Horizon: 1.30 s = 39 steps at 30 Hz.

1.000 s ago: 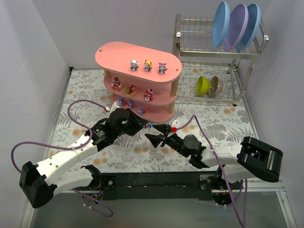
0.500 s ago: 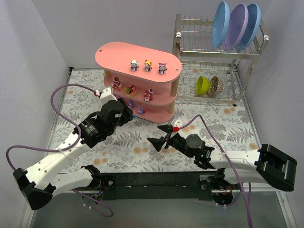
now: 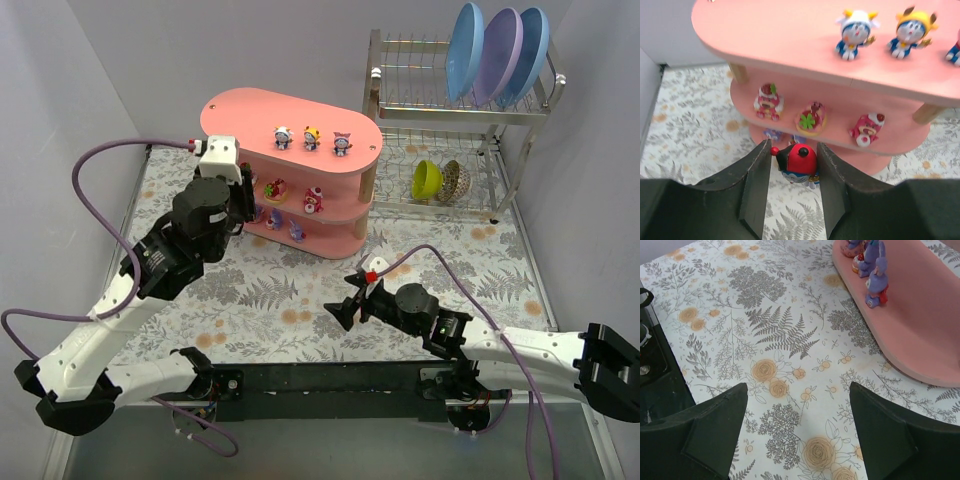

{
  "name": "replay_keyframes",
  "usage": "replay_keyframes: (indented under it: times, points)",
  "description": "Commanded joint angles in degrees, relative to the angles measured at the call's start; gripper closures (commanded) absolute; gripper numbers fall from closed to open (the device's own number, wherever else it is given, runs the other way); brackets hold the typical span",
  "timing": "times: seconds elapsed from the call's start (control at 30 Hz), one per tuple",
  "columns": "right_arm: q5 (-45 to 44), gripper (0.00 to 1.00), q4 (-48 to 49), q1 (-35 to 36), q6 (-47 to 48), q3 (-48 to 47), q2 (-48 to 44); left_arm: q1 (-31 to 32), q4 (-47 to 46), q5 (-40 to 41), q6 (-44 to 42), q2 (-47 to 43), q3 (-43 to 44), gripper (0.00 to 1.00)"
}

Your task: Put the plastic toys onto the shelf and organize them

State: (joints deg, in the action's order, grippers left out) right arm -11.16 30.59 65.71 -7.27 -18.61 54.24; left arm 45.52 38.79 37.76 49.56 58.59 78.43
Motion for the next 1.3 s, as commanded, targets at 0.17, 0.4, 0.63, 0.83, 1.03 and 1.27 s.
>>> replay_keyframes:
  times: [0.17,0.4,0.63,0.83,1.03,1.27]
  points:
    - [0.26,0.1,-7.38,0.29,1.91,-2.75,-5.46,-4.99,-9.78,-3.56,-20.64,8.02,11.29,1.0]
    - [0.0,0.1,-9.05,0.21,1.82,-1.78,-8.53,-14.57,-7.85,-11.65,-24.86,17.34,21.83,1.0]
    - [-0.36,0.1,-10.29,0.21,2.08,-1.34,-10.12,-16.86,-8.2,-8.85,-26.71,24.2,26.42,1.0]
    - [-0.62,0.1,-11.6,0.21,2.43,-1.69,-10.91,-17.04,-9.96,-6.03,-28.73,26.48,25.8,1.0]
    - [-0.97,0.1,-11.96,0.21,2.87,-1.87,-11.26,-17.13,-10.66,-4.97,-30.05,28.42,26.94,1.0]
    - [-0.97,0.1,-12.39,0.21,2.79,-1.96,-10.91,-17.04,-10.31,-4.1,-30.31,30.27,27.39,1.0]
